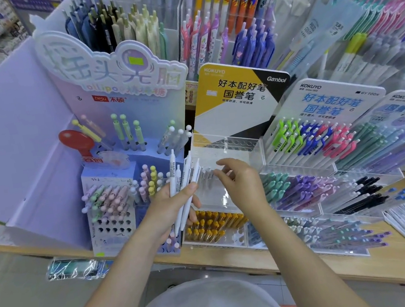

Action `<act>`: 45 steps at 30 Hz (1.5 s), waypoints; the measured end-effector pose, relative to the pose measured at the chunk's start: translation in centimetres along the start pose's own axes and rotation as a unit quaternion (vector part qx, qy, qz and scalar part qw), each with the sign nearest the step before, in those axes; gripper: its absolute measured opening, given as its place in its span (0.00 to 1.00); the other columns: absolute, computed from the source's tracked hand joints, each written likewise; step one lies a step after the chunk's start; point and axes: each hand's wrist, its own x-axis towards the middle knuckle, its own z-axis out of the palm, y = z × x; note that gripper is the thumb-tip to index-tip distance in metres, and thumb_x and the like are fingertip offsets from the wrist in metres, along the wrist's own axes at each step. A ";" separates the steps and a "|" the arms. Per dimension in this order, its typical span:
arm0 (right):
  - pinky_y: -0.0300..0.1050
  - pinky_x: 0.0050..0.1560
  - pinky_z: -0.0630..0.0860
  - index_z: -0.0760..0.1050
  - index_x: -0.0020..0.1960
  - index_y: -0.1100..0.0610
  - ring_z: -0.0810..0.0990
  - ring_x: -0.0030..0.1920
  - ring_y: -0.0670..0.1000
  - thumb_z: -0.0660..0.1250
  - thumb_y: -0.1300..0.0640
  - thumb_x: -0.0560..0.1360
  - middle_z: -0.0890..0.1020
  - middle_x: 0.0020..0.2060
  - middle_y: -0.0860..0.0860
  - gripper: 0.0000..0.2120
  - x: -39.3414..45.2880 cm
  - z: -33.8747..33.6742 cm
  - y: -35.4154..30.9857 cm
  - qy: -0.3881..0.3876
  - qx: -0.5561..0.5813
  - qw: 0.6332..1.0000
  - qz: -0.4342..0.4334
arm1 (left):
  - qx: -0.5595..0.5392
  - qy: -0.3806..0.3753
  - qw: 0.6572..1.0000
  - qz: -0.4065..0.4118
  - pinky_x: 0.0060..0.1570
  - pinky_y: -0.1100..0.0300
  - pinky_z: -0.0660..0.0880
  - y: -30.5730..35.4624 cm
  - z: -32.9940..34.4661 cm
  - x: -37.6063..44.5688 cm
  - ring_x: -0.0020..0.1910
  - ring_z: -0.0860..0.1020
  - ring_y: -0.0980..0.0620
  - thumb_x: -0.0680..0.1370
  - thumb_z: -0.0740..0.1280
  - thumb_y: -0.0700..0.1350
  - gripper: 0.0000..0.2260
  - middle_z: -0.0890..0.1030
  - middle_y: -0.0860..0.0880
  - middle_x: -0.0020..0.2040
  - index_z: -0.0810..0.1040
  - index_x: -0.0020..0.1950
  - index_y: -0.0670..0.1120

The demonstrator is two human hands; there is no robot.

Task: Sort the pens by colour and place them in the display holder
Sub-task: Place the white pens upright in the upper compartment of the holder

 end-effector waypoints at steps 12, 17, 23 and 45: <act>0.46 0.38 0.77 0.79 0.50 0.62 0.81 0.36 0.53 0.66 0.60 0.79 0.82 0.35 0.56 0.06 -1.2 -3.2 -1.6 -0.065 0.360 0.904 0.218 | 0.040 -0.071 0.996 -0.025 0.25 0.58 0.75 -0.2 1.8 0.8 0.24 0.77 0.48 0.79 0.66 0.51 0.12 0.82 0.44 0.36 0.77 0.55 0.42; 0.45 0.37 0.81 0.74 0.52 0.63 0.83 0.37 0.56 0.61 0.61 0.82 0.82 0.42 0.62 0.06 -0.6 -5.1 0.4 0.074 0.380 0.893 0.229 | 0.023 -0.013 0.999 -0.041 0.21 0.63 0.64 -0.5 1.1 1.4 0.20 0.66 0.52 0.72 0.69 0.59 0.19 0.72 0.48 0.26 0.74 0.47 0.44; 0.54 0.48 0.82 0.73 0.54 0.58 0.84 0.41 0.49 0.63 0.60 0.81 0.83 0.41 0.53 0.03 -0.7 -3.7 2.0 0.090 0.218 0.960 0.153 | 0.009 -0.067 0.997 -0.028 0.23 0.63 0.63 -0.1 1.1 1.5 0.22 0.63 0.55 0.75 0.67 0.55 0.15 0.68 0.51 0.28 0.70 0.47 0.44; 0.47 0.41 0.77 0.78 0.53 0.60 0.78 0.39 0.52 0.69 0.58 0.77 0.81 0.40 0.53 0.07 -0.5 -0.3 1.9 -0.013 0.005 0.999 0.038 | 0.001 -0.055 0.998 -0.028 0.28 0.58 0.78 0.5 1.5 0.5 0.31 0.81 0.46 0.81 0.65 0.45 0.12 0.85 0.42 0.43 0.77 0.60 0.39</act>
